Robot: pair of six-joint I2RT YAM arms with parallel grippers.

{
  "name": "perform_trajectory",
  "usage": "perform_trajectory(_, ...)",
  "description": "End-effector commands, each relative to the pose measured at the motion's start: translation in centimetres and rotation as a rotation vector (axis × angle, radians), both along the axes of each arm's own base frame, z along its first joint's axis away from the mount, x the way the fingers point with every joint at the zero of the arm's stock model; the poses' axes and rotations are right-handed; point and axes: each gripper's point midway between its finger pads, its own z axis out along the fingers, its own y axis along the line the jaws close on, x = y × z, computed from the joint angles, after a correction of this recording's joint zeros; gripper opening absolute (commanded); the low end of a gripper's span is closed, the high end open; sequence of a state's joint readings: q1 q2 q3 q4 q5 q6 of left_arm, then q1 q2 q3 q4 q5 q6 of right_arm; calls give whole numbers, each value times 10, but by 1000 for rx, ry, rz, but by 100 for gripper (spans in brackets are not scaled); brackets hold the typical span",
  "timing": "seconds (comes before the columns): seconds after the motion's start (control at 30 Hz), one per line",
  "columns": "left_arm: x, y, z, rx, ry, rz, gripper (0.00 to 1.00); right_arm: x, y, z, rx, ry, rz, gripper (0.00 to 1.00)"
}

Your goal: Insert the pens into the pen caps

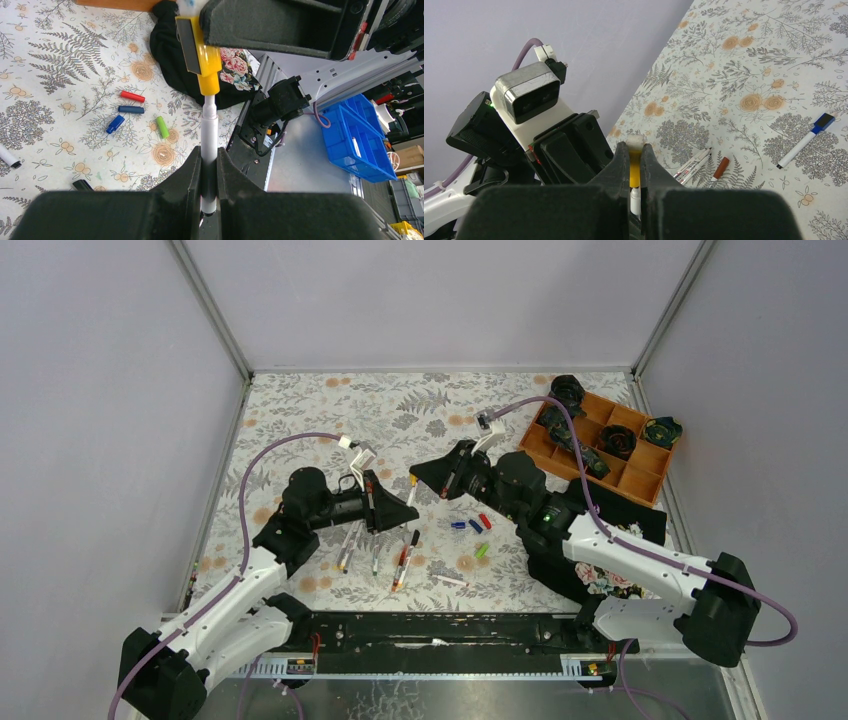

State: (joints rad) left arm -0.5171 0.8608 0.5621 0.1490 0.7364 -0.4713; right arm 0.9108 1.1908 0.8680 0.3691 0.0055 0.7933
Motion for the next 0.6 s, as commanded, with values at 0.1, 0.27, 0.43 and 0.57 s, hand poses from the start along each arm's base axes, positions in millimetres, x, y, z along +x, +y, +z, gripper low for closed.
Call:
perform_trajectory(0.1,3,-1,18,-32,-82,7,0,-11,-2,11,38,-14,30,0)
perform_trajectory(0.27,4,0,18,-31,-83,16,0,-15,-4,4,35,4,36,0)
perform_trajectory(0.43,7,0,24,-49,-96,32,0,-20,-2,-2,44,18,55,0)
perform_trajectory(0.57,12,0,32,-69,-100,56,0,-30,3,-13,36,34,79,0)
